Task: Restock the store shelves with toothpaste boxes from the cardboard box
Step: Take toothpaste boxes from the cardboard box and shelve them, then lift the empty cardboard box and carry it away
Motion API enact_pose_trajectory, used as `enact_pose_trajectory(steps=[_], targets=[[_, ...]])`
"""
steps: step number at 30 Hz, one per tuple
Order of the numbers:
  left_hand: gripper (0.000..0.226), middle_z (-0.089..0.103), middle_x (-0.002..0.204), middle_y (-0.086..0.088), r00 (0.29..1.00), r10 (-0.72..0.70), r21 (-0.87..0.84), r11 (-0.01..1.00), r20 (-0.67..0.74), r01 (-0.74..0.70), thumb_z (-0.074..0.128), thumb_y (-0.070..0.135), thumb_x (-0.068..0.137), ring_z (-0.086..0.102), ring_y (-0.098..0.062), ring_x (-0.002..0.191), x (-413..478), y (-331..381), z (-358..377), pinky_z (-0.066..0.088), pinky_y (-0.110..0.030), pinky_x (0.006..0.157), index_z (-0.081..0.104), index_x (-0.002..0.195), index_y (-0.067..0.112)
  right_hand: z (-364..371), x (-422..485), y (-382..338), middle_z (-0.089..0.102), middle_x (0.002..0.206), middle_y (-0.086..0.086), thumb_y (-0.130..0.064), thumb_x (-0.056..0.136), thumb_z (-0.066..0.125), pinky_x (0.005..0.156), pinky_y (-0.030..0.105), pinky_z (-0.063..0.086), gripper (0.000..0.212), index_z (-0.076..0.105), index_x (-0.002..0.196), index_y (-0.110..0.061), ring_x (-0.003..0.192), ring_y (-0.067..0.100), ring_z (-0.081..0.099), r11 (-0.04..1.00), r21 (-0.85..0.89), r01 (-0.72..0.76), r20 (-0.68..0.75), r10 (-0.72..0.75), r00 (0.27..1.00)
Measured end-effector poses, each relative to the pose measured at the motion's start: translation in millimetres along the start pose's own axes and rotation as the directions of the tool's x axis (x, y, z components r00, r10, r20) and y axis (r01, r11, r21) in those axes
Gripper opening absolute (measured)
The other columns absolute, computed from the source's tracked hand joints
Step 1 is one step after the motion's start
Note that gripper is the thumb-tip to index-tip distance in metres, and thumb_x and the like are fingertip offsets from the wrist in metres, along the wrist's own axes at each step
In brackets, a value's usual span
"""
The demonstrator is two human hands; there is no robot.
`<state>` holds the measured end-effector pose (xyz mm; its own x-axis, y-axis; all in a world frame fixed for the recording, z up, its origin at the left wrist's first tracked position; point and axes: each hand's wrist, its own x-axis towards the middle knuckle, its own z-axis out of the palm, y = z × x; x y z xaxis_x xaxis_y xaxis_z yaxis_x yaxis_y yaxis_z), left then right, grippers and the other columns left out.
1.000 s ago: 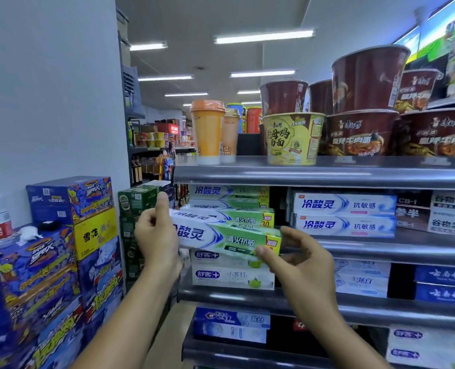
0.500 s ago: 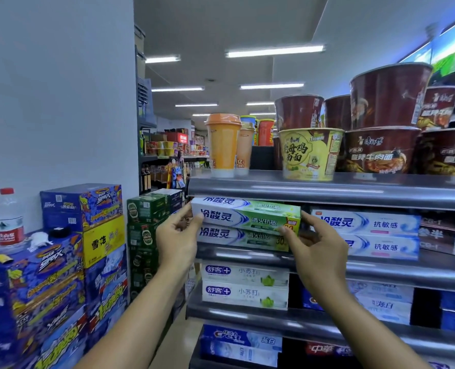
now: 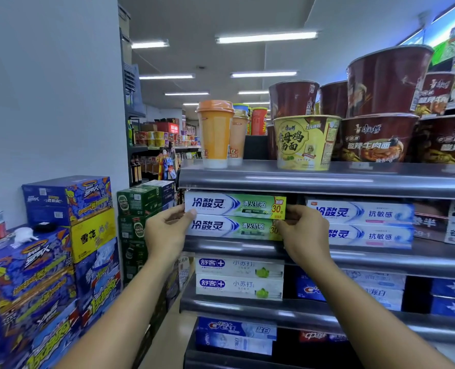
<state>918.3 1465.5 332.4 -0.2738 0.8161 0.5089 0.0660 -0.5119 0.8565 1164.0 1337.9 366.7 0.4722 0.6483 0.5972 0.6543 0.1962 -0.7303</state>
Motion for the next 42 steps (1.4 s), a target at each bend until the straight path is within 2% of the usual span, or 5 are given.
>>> enact_pose_trajectory(steps=[12, 23, 30, 34, 42], targets=[[0.044, 0.071, 0.084, 0.021, 0.996, 0.087, 0.07, 0.994, -0.037, -0.084, 0.086, 0.043, 0.08, 0.068, 0.014, 0.08, 1.3, -4.4, 7.7, 0.055, -0.008, 0.074, 0.079, 0.111, 0.012, 18.6, 9.1, -10.4, 0.06, 0.061, -0.005, -0.023, 0.093, 0.073, 0.052, 0.027, 0.046, 0.03, 0.06, 0.066, -0.017, 0.058, 0.011, 0.056, 0.994, -0.058, -0.098, -0.055, 0.095, 0.994], [0.05, 0.071, 0.113, 0.021, 0.986, 0.166, 0.14, 0.977, -0.029, -0.16, 0.081, 0.05, 0.08, 0.066, 0.0, 0.106, -114.8, 29.7, -32.7, 0.054, -0.019, 0.083, 0.066, 0.125, 0.035, -47.5, -90.6, 1.7, 0.063, 0.103, -0.017, -0.042, 0.093, 0.063, 0.084, 0.022, 0.052, 0.039, 0.064, 0.127, -0.021, 0.095, 0.003, 0.06, 0.936, 0.092, 0.341, -0.063, -0.336, 0.94], [0.032, 0.067, 0.105, 0.033, 0.949, -0.091, 0.408, 0.912, 0.302, -0.043, 0.081, 0.026, 0.084, 0.063, 0.008, 0.096, -313.0, -43.0, -55.6, 0.046, -0.004, 0.077, 0.067, 0.109, 0.041, -113.6, -218.5, 159.5, 0.068, 0.105, -0.014, -0.027, 0.092, 0.069, 0.083, 0.016, 0.052, 0.033, 0.07, 0.125, -0.018, 0.098, 0.002, 0.066, 0.995, 0.088, 0.051, 0.29, -0.074, 0.954], [0.044, 0.069, 0.098, 0.03, 0.73, -0.554, 0.639, 0.74, 0.401, 0.21, 0.088, 0.006, 0.075, 0.066, 0.004, 0.085, -441.2, -137.4, -62.5, 0.049, -0.012, 0.067, 0.069, 0.09, 0.043, -142.0, -315.4, 290.2, 0.072, 0.097, -0.017, -0.016, 0.093, 0.071, 0.075, 0.012, 0.05, 0.022, 0.075, 0.113, -0.022, 0.091, -0.002, 0.067, 0.939, -0.058, -0.338, 0.395, 0.333, 0.856], [0.03, 0.071, 0.109, -0.003, 0.25, -0.964, 0.861, 0.2, 0.088, 0.467, 0.084, 0.024, 0.085, 0.069, -0.027, 0.096, -663.8, -329.5, -53.2, 0.053, -0.032, 0.081, 0.068, 0.109, 0.028, -155.9, -525.5, 526.6, 0.075, 0.085, 0.005, -0.007, 0.086, 0.076, 0.073, 0.029, 0.053, 0.026, 0.075, 0.111, -0.011, 0.071, 0.02, 0.068, 0.452, -0.522, -0.723, 0.344, 0.888, 0.306]])
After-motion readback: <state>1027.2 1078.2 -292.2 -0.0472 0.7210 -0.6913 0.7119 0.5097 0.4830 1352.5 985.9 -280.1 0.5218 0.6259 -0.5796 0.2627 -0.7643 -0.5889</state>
